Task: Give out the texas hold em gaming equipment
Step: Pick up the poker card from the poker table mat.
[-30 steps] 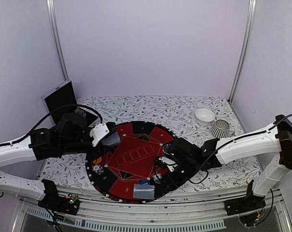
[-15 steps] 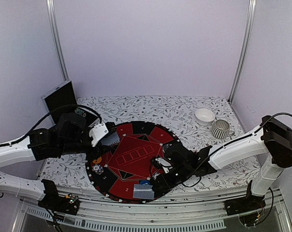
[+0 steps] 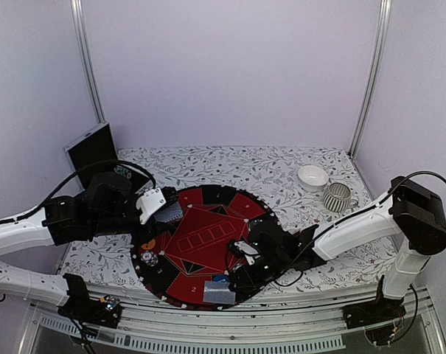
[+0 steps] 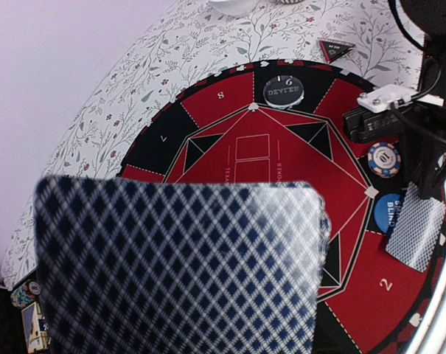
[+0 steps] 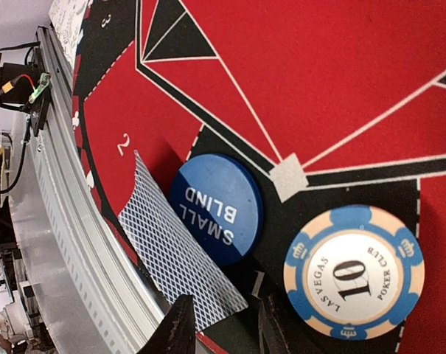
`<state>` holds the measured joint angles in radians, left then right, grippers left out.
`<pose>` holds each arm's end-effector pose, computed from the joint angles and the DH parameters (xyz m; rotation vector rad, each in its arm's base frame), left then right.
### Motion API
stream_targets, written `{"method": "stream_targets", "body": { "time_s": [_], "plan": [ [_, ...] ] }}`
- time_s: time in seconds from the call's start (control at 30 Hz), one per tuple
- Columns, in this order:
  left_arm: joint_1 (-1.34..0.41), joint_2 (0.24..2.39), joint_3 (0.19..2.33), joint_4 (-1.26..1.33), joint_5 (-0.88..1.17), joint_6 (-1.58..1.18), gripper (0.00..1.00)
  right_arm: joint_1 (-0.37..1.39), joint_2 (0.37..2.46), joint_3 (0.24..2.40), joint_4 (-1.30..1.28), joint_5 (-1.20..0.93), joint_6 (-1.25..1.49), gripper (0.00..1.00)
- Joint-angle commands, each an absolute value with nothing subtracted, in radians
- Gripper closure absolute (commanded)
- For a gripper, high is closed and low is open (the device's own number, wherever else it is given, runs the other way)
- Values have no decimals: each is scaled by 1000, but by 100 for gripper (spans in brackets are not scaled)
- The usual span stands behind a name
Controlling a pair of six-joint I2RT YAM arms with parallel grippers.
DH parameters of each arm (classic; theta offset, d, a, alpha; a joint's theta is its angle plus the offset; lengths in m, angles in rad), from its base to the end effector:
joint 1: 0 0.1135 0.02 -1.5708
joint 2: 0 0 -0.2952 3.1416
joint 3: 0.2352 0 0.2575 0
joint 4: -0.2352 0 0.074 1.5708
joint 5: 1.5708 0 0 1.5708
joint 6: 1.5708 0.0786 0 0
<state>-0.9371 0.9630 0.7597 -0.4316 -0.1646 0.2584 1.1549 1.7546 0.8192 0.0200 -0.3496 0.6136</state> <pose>0.1470 -0.1784 0.2742 1.1628 1.8709 -0.1991 0.1212 0.3411 0.1206 -0.9104 2.6525 1.0494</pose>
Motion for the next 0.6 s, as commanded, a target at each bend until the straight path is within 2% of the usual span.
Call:
{"method": "stream_targets", "body": {
  "time_s": [0.0, 0.2, 0.27, 0.37, 0.4, 0.57],
  "plan": [
    [-927, 952, 765, -420, -155, 268, 54, 1167, 1813, 849, 29, -338, 592, 68],
    [-927, 949, 766, -426, -154, 271, 54, 1167, 1819, 853, 38, -341, 583, 72],
    [-927, 950, 765, -426, -151, 271, 54, 1168, 1825, 854, 38, -345, 581, 78],
    [-927, 955, 765, -426, -152, 271, 54, 1168, 1821, 858, 28, -357, 575, 94],
    [-927, 956, 765, -427, -151, 271, 54, 1168, 1816, 857, 21, -362, 570, 96],
    [-927, 945, 765, -428, -157, 278, 54, 1171, 1762, 869, -63, -407, 514, 97]
  ]
}}
